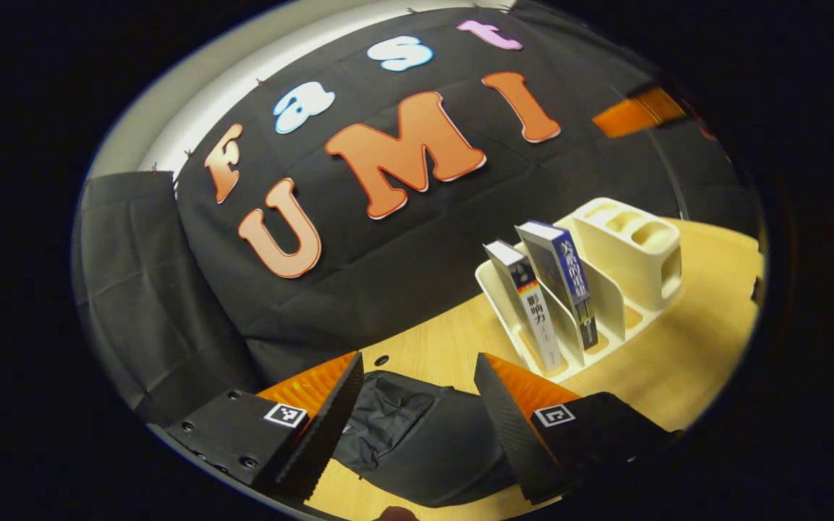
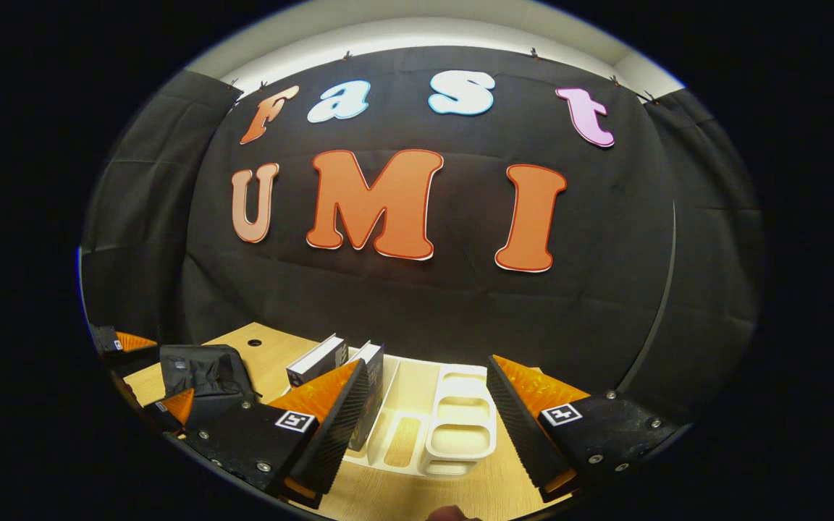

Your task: Open the schoolbag, grab two books from the bookshelf and put them into the schoolbag.

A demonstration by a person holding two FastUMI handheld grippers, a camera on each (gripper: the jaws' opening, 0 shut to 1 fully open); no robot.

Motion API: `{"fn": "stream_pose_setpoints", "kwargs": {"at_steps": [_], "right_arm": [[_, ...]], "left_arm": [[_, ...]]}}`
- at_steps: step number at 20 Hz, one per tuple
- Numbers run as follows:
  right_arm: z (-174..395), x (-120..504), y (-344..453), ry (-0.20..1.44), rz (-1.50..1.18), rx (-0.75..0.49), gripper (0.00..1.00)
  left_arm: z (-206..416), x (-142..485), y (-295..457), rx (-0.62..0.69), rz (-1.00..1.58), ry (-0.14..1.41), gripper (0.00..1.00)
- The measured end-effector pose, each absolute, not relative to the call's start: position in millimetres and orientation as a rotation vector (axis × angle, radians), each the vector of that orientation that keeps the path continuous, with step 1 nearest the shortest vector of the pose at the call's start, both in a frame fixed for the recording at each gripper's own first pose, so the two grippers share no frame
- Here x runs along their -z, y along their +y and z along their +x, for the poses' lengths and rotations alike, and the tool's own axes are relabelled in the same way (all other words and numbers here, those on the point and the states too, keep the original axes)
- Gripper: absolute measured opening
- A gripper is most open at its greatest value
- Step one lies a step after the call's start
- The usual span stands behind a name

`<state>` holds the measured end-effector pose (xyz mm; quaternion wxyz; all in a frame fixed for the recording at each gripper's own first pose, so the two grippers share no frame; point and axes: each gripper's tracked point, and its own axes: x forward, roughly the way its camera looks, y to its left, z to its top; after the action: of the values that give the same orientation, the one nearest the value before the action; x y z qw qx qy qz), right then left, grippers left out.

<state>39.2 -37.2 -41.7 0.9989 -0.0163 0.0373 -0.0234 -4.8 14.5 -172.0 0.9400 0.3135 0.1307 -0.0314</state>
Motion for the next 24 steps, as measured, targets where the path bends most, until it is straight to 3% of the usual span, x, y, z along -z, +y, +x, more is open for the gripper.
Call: {"fn": "stream_pose_setpoints", "kwargs": {"at_steps": [16,24], "right_arm": [[39,54,-65,0.097,-0.043,0.101,0.98],[38,53,-65,0.094,-0.047,0.104,0.98]], "left_arm": [[-40,324,39,0.148,1.015,0.521,0.98],[-32,346,77,0.025,1.104,0.580,0.98]]}}
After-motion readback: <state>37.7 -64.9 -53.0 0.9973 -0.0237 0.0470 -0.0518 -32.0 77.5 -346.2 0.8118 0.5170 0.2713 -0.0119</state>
